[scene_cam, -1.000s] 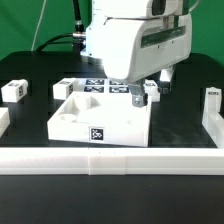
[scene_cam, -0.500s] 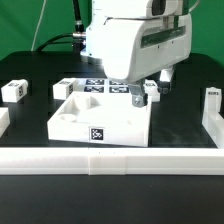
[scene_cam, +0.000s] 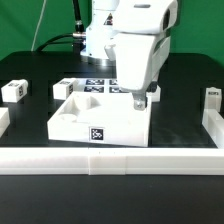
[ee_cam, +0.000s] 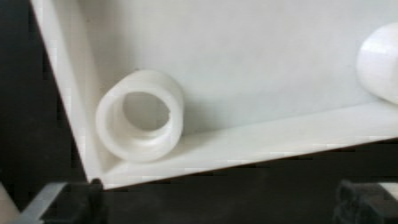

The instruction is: Assemble one leg

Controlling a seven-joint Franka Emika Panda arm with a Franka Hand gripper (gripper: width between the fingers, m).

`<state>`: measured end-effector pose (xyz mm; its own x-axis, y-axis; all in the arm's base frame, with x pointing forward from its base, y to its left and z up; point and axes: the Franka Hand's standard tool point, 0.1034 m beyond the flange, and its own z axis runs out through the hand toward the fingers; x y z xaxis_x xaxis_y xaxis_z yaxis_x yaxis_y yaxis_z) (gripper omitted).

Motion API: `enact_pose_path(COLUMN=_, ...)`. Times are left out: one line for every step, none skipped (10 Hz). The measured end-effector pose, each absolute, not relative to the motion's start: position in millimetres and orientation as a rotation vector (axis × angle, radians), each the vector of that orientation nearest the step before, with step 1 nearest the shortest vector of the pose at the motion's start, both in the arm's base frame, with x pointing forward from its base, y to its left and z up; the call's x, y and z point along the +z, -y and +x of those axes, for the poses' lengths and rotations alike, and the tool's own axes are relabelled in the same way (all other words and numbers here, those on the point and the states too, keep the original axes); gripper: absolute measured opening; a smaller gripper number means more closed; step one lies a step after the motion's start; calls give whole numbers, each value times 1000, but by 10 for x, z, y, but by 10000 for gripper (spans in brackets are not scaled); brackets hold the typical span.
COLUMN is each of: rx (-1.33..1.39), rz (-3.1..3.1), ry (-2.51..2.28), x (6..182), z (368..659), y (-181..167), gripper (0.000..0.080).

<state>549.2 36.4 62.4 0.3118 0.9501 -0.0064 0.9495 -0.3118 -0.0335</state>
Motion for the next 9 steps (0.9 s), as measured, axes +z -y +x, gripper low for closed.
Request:
enact_pose_path(rx=45, rz=-2532, ry=1815, x=644, z=5424, y=-318, gripper=650)
enact_pose_path(rx=47, rz=-2534, ry=1812, x=640, z=5422, y=-313, gripper=650)
enact_pose_path(rx=48, rz=-2532, ry=1813, x=630, z=5424, y=-317, gripper=650)
enact_pose_path(rx=49, rz=-2532, ry=1812, x=626, z=5422, y=-315, gripper=650)
enact_pose_path(rx=42, rz=-2519, ry=1834, x=615, z=5410, y=-301, gripper=650)
enact_pose_path(rx=17, rz=-2484, ry=1892, x=561, z=5299, y=-239, gripper=650)
enact_pose_path(rx=4, rz=-2468, ry=1917, x=505, z=5133, y=-168, gripper=650)
enact_pose_path(rx=8, rz=-2466, ry=1916, x=469, z=4983, y=-117, gripper=650)
enact_pose_path(rx=17, rz=-2466, ry=1909, x=441, z=4869, y=-67, gripper=650)
